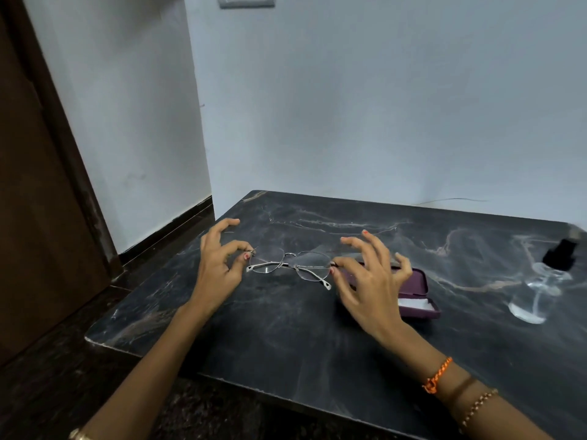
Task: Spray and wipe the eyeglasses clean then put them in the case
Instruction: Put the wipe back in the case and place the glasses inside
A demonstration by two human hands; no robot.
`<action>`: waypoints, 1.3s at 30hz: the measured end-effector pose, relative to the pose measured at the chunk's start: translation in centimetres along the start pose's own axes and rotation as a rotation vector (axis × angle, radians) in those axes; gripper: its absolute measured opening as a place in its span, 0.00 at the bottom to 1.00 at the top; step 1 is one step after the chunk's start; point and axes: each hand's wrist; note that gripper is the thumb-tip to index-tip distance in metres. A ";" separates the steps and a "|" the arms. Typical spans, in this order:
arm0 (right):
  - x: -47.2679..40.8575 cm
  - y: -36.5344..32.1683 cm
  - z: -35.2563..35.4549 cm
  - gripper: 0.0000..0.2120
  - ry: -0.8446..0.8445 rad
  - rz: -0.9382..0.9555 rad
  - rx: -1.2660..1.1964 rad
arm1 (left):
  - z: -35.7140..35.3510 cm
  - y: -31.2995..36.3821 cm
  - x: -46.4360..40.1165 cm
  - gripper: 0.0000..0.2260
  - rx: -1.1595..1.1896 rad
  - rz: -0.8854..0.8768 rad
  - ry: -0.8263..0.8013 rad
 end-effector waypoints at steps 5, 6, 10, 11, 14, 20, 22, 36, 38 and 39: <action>-1.0 4.8 2.8 0.13 -0.008 -0.110 -0.112 | -4.3 4.2 -0.7 0.03 0.104 -0.040 0.006; -0.8 5.7 3.2 0.15 -0.016 -0.173 -0.163 | -5.5 4.7 -0.5 0.03 0.107 -0.048 -0.006; 0.0 8.9 4.7 0.10 -0.064 -0.292 -0.211 | -9.4 5.9 -0.3 0.02 0.126 -0.033 -0.044; 0.2 9.7 5.0 0.10 -0.088 -0.304 -0.214 | -10.1 6.0 -0.2 0.02 0.130 -0.015 -0.055; 1.2 11.3 5.5 0.13 -0.133 -0.313 -0.228 | -11.7 6.1 0.4 0.02 0.136 -0.015 -0.090; 1.4 13.0 5.4 0.07 -0.300 -0.329 -0.216 | -12.4 5.4 1.3 0.03 0.108 -0.083 -0.136; 1.4 13.7 5.6 0.05 -0.351 -0.311 -0.202 | -12.4 5.2 1.4 0.03 0.084 -0.118 -0.178; 1.7 14.3 6.4 0.12 -0.434 -0.186 -0.173 | -11.6 4.2 1.1 0.02 0.050 -0.100 -0.451; 1.8 14.2 6.5 0.10 -0.433 -0.180 -0.170 | -11.5 4.2 1.1 0.01 0.053 -0.092 -0.471; 1.8 14.1 6.6 0.09 -0.437 -0.177 -0.170 | -11.5 4.2 1.0 0.01 0.053 -0.088 -0.480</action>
Point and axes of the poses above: each hand's wrist, its own x-axis away from the middle knuckle, its own z-axis out of the back of the hand, y = z × x, and after that the axes turned 3 degrees about x, right-handed
